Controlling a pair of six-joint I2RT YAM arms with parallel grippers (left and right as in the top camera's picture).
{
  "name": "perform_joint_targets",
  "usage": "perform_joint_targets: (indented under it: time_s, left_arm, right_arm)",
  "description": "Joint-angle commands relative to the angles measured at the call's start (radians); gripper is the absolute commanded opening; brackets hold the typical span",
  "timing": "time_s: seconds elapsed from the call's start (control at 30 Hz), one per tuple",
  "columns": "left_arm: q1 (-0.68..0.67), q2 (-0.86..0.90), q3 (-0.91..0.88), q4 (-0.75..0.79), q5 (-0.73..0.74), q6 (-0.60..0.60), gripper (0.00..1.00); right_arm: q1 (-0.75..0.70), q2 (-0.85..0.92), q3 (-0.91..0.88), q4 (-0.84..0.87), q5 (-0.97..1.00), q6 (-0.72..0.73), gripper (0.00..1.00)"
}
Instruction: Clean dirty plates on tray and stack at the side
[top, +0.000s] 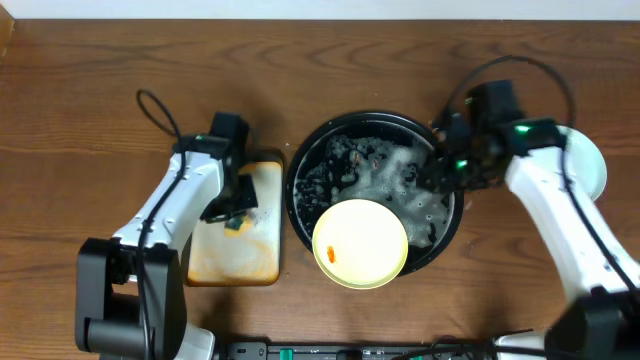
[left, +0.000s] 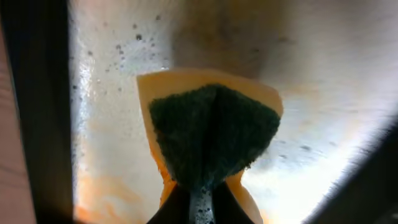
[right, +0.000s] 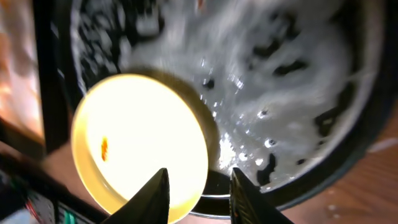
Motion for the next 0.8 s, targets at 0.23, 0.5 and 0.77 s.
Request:
perform_joint_targets:
  time_s: [0.23,0.5,0.77]
  left_arm:
    - [-0.01,0.003,-0.159,0.219,0.013,0.099,0.12]
    - [-0.01,0.003,-0.188,0.294,0.014,0.099,0.14]
    - [-0.01,0.003,-0.188,0.296,0.014,0.099,0.14]
  right_arm:
    - [0.119,0.121,-0.093,-0.003,0.006,-0.058,0.28]
    - [0.169,0.121,-0.188,0.028,0.067,-0.045,0.35]
    - [0.175,0.121,-0.242,0.129,0.088,0.012,0.14]
